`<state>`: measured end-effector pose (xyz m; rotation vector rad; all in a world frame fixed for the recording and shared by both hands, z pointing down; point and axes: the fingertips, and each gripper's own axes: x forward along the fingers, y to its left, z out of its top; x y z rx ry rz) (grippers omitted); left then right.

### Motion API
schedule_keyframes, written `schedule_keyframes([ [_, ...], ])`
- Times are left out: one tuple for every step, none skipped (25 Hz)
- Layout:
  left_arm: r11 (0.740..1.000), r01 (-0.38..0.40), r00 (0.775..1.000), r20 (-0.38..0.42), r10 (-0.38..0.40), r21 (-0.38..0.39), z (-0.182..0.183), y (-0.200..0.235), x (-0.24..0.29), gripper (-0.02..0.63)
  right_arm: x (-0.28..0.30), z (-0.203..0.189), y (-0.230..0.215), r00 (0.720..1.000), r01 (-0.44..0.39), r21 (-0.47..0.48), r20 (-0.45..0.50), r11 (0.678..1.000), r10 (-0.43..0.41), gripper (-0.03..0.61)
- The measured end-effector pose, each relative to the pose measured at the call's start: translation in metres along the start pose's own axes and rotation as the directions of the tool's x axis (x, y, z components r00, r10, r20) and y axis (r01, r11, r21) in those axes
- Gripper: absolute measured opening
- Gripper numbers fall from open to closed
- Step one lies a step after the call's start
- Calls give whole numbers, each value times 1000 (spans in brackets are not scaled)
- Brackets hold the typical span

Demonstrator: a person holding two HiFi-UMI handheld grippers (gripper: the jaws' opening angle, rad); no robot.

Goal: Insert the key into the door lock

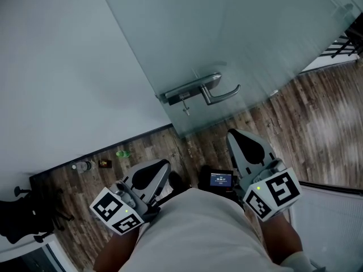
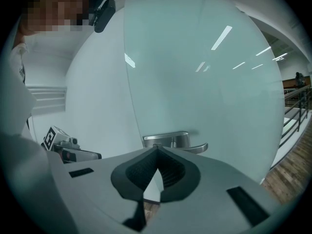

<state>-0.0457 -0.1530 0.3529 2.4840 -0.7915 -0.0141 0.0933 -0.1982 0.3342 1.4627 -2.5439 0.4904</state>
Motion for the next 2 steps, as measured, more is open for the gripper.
schedule_keyframes([
  [1000, 7, 1000, 0, -7, -4, 0, -1, 0, 15, -1, -1, 0, 1000, 1, 1, -3, 1000, -1, 9],
  [1000, 14, 1000, -1, -14, -7, 0, -3, 0, 15, -1, -1, 0, 1000, 2, 2, -5, 1000, -2, 9],
])
